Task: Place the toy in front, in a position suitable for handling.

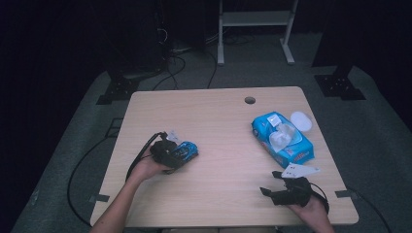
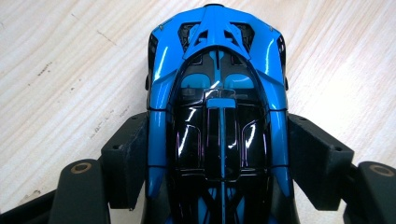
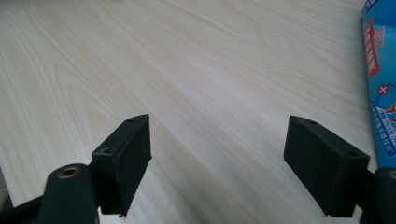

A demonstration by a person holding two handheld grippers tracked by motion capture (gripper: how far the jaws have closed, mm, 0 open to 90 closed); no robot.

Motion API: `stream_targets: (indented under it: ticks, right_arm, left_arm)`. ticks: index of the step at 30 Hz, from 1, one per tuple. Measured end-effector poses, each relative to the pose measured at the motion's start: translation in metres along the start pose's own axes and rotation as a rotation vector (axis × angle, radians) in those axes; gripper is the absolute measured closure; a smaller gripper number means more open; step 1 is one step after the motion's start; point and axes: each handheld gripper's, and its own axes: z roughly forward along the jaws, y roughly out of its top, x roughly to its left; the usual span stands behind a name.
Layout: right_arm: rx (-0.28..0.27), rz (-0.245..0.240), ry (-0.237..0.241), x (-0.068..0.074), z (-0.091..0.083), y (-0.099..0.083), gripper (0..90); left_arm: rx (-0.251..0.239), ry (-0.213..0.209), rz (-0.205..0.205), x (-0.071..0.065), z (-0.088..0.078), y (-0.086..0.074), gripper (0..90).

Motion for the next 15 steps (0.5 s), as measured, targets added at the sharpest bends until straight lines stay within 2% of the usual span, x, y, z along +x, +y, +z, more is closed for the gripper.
stream_targets:
  ticks: [1,3,5,6,7,9,11,12,14,15]
  right_arm:
    - [0.0,0.0,0.0,0.0,0.0,0.0,22.1]
    - [-0.008,-0.004,-0.005,-0.001,-0.001,0.001,22.0]
    - [-0.015,-0.001,-0.01,-0.002,-0.002,0.001,22.0]
    - [-0.015,-0.001,-0.01,-0.002,-0.002,0.001,22.0]
    - [-0.019,0.005,-0.013,-0.003,-0.003,0.001,22.0]
    - [-0.028,0.015,-0.021,-0.004,-0.006,0.002,22.1]
    - [-0.038,0.017,-0.029,-0.005,-0.008,0.002,22.1]
    - [-0.043,0.015,-0.033,-0.005,-0.01,0.002,22.1]
    - [-0.054,0.023,-0.041,-0.006,-0.013,0.001,22.1]
    - [-0.054,0.023,-0.041,-0.006,-0.013,0.001,22.1]
  left_arm:
    - [0.0,0.0,0.0,0.0,0.0,0.0,28.2]
    - [-0.036,-0.014,0.009,-0.006,-0.005,0.004,28.2]
    - [-0.042,-0.017,0.053,-0.014,-0.008,0.012,28.2]
    - [-0.042,-0.017,0.053,-0.014,-0.008,0.012,28.2]
    - [-0.048,-0.021,0.073,-0.019,-0.009,0.016,28.2]
    - [-0.072,-0.056,0.12,-0.034,-0.008,0.029,28.2]
    - [-0.091,-0.095,0.143,-0.045,-0.004,0.038,28.2]
    - [-0.091,-0.095,0.143,-0.045,-0.004,0.038,28.1]
    - [-0.092,-0.142,0.178,-0.066,0.007,0.049,28.2]
    - [-0.092,-0.142,0.178,-0.066,0.007,0.049,28.2]
